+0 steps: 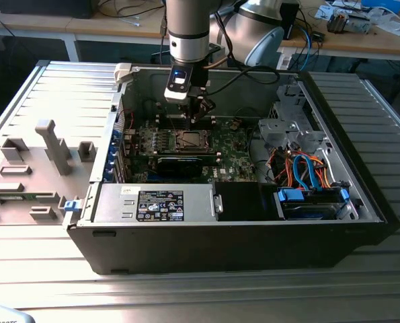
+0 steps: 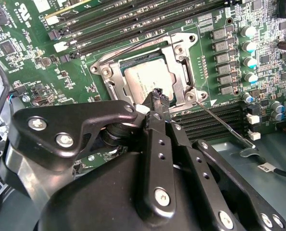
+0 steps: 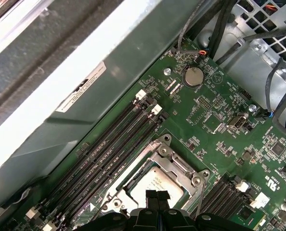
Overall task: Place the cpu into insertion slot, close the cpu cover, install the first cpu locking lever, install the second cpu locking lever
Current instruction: 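Install the first cpu locking lever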
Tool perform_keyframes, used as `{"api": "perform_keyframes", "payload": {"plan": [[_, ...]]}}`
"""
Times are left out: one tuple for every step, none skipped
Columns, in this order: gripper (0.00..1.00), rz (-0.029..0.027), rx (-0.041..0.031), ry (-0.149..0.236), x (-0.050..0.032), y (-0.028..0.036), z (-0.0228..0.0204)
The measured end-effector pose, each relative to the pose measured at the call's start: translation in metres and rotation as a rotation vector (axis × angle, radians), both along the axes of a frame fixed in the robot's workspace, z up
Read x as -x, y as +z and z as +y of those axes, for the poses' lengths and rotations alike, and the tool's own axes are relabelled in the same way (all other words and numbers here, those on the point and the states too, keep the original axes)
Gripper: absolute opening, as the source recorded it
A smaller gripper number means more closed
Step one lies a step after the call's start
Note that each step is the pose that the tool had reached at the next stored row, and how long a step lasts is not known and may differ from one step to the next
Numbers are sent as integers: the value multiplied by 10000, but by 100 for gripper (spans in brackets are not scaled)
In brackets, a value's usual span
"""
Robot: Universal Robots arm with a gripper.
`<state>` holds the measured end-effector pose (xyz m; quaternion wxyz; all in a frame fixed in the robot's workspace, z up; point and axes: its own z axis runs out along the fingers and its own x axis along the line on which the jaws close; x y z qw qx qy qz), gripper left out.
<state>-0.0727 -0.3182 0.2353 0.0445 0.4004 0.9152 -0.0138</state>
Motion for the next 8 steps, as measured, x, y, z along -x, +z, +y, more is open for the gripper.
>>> {"api": "perform_keyframes", "payload": {"plan": [[11, 0, 1, 5, 0, 0, 0], [11, 0, 0, 14, 0, 0, 0], [11, 0, 0, 21, 0, 0, 0], [11, 1, 0, 26, 0, 0, 0], [11, 0, 0, 32, 0, 0, 0], [11, 0, 0, 38, 0, 0, 0], [11, 0, 0, 46, 0, 0, 0], [11, 1, 0, 52, 0, 0, 0]]}}
